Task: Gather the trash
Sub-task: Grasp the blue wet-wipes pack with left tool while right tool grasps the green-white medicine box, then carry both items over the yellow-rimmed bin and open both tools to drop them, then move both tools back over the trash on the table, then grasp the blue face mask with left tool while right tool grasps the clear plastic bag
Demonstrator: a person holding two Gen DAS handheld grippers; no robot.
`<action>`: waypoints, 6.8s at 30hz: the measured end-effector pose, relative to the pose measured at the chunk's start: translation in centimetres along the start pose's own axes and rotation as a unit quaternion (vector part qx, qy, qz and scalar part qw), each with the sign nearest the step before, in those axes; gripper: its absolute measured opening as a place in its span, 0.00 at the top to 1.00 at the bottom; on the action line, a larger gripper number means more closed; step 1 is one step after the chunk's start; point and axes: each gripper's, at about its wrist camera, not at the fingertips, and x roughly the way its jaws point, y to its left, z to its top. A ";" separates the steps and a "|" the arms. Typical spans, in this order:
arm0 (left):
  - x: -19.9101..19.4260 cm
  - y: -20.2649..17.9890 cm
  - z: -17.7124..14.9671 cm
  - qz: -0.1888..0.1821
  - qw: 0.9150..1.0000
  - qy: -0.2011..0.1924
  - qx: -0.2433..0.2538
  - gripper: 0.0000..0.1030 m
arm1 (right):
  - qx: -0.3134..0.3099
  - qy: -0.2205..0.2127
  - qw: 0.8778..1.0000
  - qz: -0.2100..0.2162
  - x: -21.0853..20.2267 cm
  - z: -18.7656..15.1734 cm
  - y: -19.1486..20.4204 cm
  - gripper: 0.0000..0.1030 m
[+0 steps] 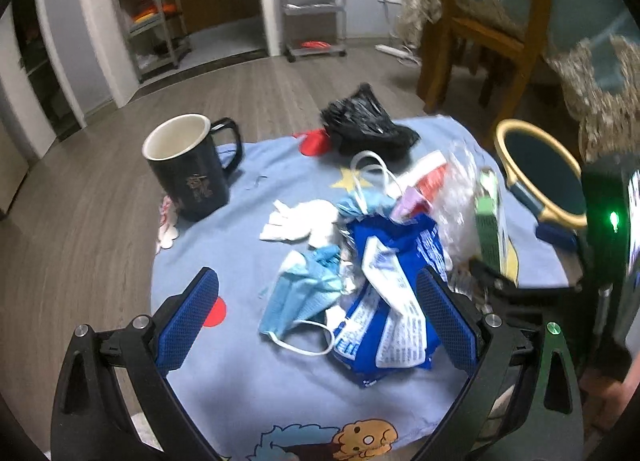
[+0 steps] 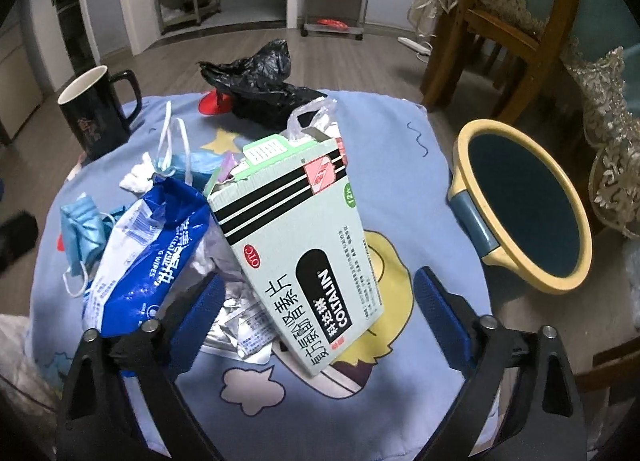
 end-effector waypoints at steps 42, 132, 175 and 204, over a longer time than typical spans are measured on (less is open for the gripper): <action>-0.3 -3.4 1.8 -0.087 0.995 0.011 0.042 0.53 | 0.197 -0.022 0.977 0.077 -1.5 2.2 -9.2 0.81; -6.7 -7.5 8.6 -0.114 0.989 -0.072 0.054 0.06 | 0.272 -0.160 0.948 0.035 -12.4 4.2 -20.6 0.05; 5.3 9.1 -3.1 0.000 0.996 0.058 -0.062 0.06 | 0.177 0.004 0.982 0.067 -1.6 5.2 -6.0 0.05; 11.4 8.3 -3.1 0.019 0.988 0.145 -0.058 0.79 | 0.130 0.076 0.981 0.126 4.2 5.2 -2.7 0.67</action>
